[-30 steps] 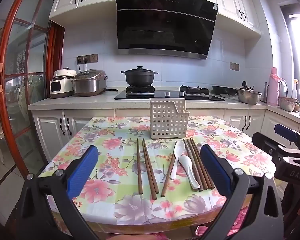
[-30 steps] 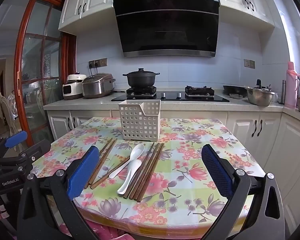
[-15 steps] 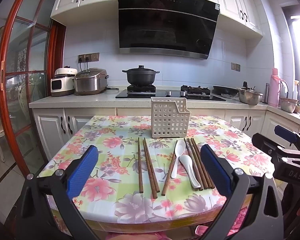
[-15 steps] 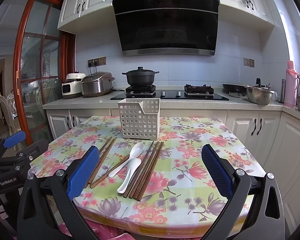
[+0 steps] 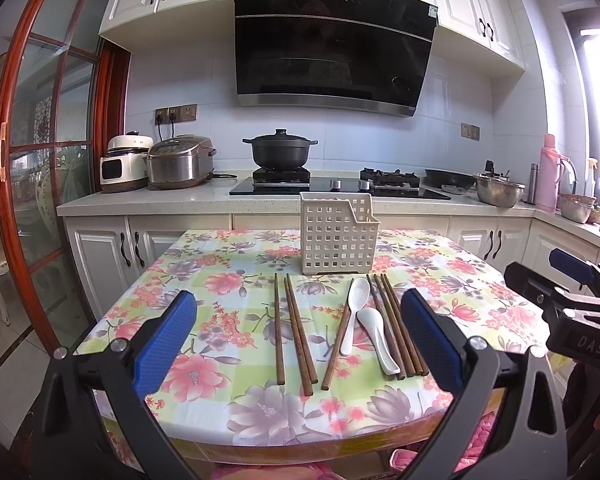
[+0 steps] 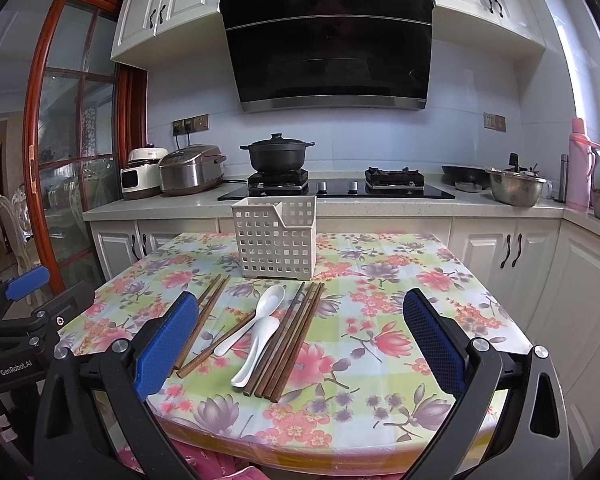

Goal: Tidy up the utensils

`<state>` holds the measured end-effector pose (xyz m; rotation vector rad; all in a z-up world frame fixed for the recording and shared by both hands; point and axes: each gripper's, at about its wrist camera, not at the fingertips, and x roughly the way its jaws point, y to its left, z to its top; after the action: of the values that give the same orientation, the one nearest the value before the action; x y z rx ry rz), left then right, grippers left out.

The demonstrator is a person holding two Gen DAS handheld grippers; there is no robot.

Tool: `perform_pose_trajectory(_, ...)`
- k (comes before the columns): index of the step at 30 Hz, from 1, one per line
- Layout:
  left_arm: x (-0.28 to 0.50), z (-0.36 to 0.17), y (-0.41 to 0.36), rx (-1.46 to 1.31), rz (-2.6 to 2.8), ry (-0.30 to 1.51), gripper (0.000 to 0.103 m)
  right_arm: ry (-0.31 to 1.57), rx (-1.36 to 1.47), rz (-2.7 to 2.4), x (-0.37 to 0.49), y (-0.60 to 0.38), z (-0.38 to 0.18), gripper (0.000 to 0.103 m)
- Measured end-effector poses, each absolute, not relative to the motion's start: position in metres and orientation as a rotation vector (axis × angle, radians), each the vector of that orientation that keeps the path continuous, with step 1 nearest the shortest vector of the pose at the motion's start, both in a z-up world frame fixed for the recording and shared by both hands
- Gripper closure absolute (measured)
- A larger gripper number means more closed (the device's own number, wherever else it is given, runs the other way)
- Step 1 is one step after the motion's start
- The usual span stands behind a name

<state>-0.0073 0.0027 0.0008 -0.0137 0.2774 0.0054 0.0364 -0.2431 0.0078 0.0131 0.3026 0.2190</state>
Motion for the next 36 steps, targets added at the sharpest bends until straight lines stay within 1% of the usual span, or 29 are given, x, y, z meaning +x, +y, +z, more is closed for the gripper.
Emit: perform_pose_trajectory(36, -0.0107, -0.001, 0.0079, -0.064, 0.024, 0.298, 0.004, 0.304, 0.016, 0.218, 0.0372, -0.2437, 0.0065, 0.007)
